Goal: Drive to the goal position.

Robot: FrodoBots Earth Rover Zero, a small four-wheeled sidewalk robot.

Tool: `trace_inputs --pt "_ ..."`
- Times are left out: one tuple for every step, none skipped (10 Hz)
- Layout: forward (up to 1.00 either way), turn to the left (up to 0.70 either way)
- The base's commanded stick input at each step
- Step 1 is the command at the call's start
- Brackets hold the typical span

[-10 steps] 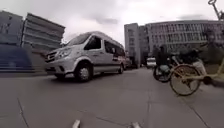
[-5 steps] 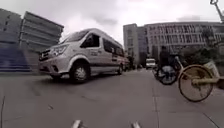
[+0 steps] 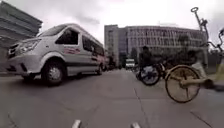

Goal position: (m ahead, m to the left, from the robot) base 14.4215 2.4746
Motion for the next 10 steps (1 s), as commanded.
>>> trace_inputs --pt "0.70 0.00" --pt "0.70 0.00" --pt "0.70 0.00" --pt "0.70 0.00" --pt "0.70 0.00" --pt "0.70 0.00" --pt "0.70 0.00" --pt "0.70 0.03" --pt "0.70 0.07" --pt "0.70 0.08"
